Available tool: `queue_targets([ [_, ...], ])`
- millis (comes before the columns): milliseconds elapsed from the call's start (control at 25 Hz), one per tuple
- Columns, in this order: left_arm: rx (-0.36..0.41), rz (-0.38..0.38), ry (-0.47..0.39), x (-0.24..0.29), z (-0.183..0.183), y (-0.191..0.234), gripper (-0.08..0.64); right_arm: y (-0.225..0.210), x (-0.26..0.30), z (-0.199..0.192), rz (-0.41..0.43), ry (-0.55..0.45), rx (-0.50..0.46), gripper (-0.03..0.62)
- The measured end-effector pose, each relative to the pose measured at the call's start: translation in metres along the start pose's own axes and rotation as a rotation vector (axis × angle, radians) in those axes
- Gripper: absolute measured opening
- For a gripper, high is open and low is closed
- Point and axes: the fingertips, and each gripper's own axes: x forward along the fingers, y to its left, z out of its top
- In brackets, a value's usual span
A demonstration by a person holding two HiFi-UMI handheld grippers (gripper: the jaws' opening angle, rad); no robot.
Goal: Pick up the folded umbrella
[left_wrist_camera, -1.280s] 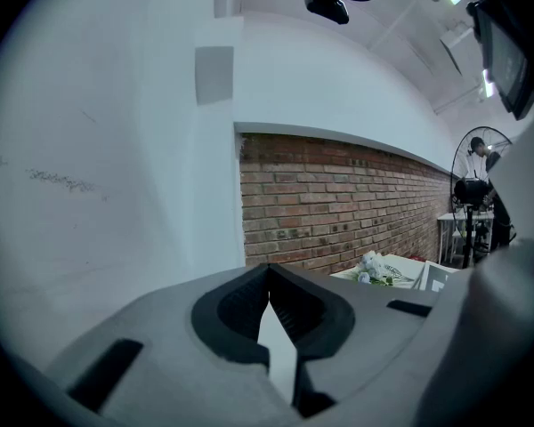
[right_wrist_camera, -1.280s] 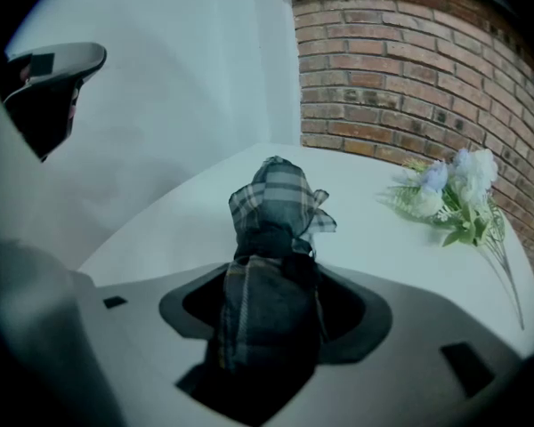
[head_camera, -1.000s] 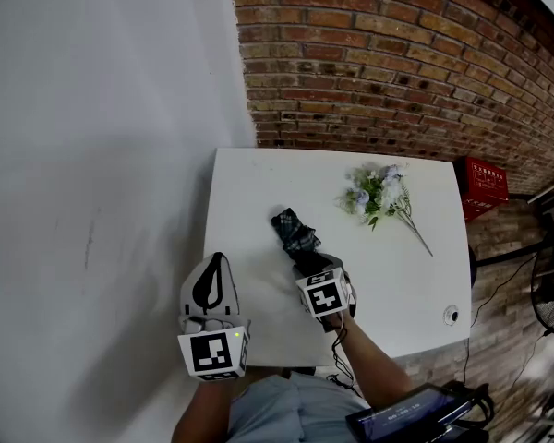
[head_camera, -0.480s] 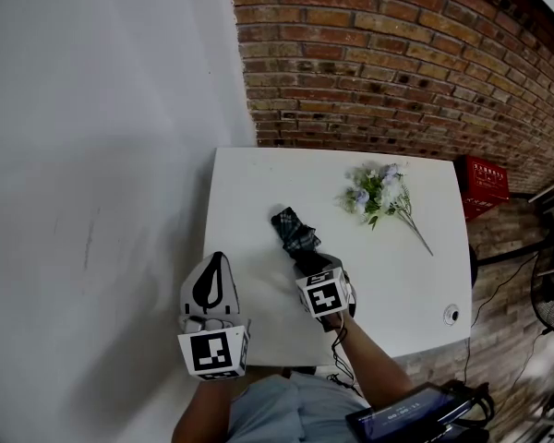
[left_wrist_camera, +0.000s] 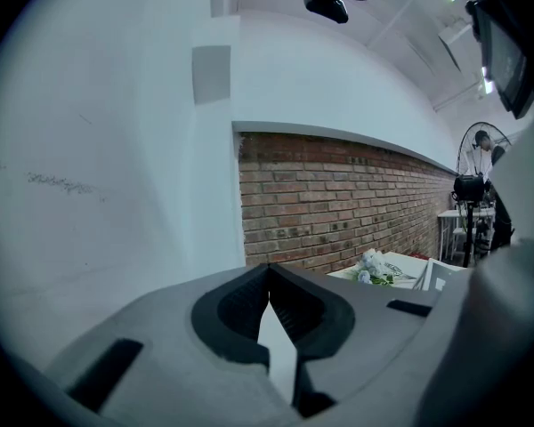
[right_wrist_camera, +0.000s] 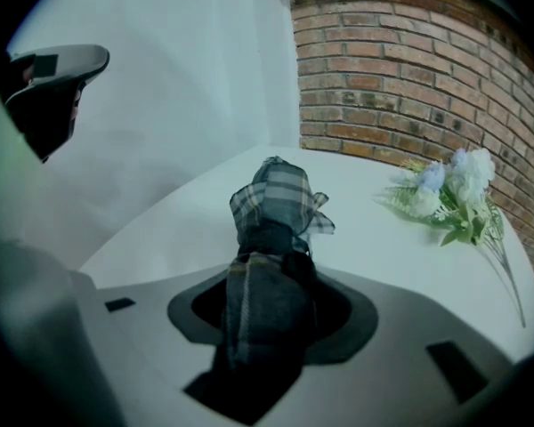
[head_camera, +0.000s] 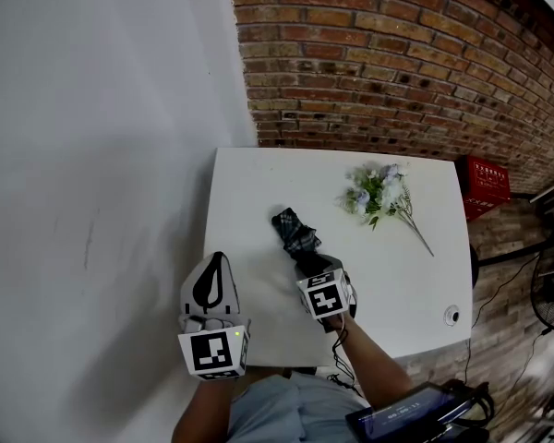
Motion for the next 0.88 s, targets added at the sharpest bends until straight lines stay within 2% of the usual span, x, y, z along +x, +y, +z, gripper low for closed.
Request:
queue_targets([
  [880,-0.001,-0.005,-0.018,0.0,0.003,-0.006,0.007,-0.006,-0.011,0.013,-0.024,-0.076,0.006,0.186],
])
